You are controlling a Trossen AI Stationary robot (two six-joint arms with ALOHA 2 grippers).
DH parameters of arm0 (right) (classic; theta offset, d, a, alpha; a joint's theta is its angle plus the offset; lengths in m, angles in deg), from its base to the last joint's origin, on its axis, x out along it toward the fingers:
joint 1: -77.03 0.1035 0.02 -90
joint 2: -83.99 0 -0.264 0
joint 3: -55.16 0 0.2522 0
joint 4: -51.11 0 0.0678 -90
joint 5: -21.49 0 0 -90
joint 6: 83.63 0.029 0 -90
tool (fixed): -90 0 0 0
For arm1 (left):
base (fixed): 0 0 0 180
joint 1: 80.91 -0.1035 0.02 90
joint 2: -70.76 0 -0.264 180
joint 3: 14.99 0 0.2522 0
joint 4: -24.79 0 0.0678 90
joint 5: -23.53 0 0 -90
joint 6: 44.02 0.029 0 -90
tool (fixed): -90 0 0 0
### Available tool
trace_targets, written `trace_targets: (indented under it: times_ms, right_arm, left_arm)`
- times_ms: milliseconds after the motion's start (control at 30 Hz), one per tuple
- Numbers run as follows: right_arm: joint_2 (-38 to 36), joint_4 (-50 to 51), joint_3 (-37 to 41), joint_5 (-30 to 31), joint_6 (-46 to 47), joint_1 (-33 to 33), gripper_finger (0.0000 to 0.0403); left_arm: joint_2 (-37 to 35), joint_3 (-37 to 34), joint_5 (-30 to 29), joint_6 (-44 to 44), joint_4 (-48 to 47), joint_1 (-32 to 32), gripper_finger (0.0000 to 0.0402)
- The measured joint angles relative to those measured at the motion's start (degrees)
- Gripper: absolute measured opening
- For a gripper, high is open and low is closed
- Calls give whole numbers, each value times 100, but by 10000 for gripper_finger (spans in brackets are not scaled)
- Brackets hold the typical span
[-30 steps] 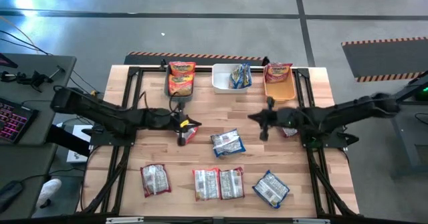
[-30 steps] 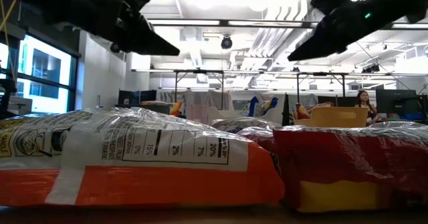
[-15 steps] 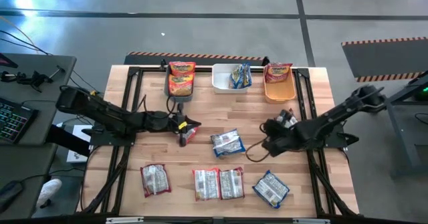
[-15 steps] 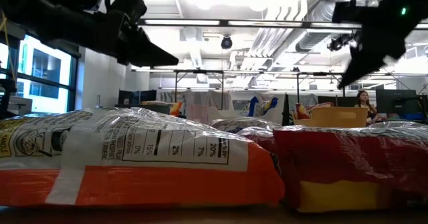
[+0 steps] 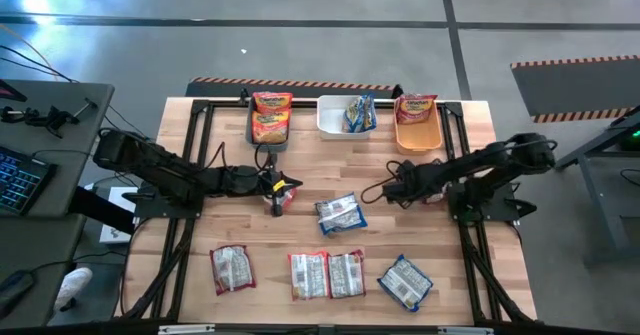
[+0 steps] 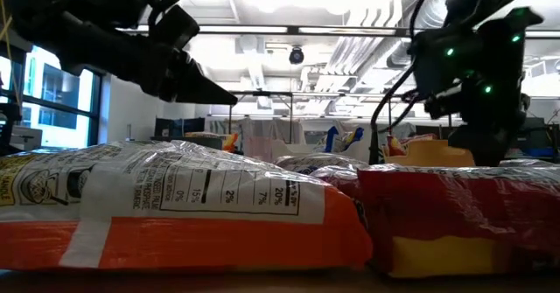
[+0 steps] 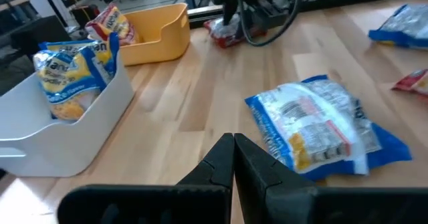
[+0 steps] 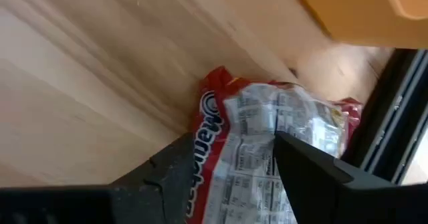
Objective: Sort Maruchan noodles
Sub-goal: Put the right red noodle pack into the yellow bin
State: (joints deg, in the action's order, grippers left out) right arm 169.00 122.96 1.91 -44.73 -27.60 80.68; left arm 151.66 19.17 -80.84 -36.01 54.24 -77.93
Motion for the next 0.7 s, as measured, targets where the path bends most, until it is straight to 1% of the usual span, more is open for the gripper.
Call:
trace_targets:
  times_ms: [167,333,500,600,633,700]
  right_arm:
    - [351,-102,-4,-180,-244,-296,179]
    - [473,-64,-139,-293,-481,-406,132]
    - [451,25,-752,-335,-973,-405,60]
    - [451,68,-1220,-310,-1467,-405,16]
    - [449,98,-1398,-273,-1641,-405,8]
    - [409,148,-1764,-257,-2004,-423,6]
  left_arm:
    - [0,0,1,294,29,-175,0]
    - [-2,46,4,559,51,-423,0]
    - [-2,78,41,625,97,-892,0]
    - [-2,78,291,621,125,-1295,0]
    - [-2,78,419,621,144,-1431,0]
    - [-2,78,688,606,187,-1700,0]
